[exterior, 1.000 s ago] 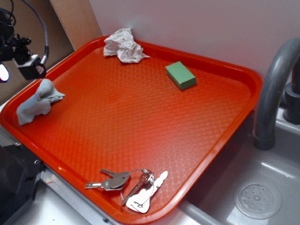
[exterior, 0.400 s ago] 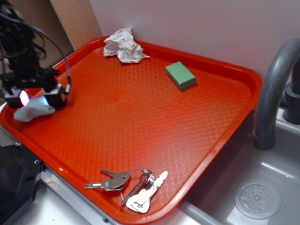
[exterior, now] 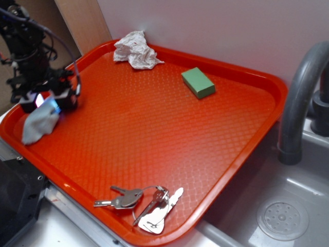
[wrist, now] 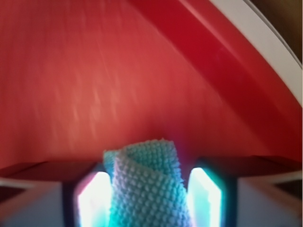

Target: Grab the blue cloth.

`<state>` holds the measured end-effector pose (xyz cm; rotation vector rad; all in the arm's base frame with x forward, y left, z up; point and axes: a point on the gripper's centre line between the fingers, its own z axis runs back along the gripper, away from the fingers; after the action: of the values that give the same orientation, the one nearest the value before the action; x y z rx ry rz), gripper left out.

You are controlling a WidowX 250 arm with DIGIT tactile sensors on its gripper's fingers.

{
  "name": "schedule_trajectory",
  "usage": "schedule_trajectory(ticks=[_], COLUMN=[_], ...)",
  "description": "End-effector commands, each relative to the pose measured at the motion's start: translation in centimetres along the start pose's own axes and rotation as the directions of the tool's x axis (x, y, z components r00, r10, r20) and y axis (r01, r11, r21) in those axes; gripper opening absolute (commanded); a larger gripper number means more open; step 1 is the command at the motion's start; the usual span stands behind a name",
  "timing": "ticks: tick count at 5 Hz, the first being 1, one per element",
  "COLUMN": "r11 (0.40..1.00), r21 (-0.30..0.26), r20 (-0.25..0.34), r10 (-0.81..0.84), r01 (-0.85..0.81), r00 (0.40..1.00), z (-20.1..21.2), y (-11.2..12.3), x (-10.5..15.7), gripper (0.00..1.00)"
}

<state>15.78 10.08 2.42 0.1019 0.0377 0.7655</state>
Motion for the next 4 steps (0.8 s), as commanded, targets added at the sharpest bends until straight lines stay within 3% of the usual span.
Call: schedule_trajectory(ticks=[1, 3, 4], r11=[0.981, 0.9, 0.889], r21=[-0.105, -0.094, -0.052], r20=[0.118, 0.236, 0.304], r10=[-0.152, -0.394, -0.42], r01=[0.164, 0.425, 0.455], r00=[0.981, 0.888, 0.855], z=[8.9, 16.9, 19.0], y=[-3.1, -10.0, -11.6], x=[-2.3, -5.3, -5.5], gripper=[0.0, 0.0, 0.0])
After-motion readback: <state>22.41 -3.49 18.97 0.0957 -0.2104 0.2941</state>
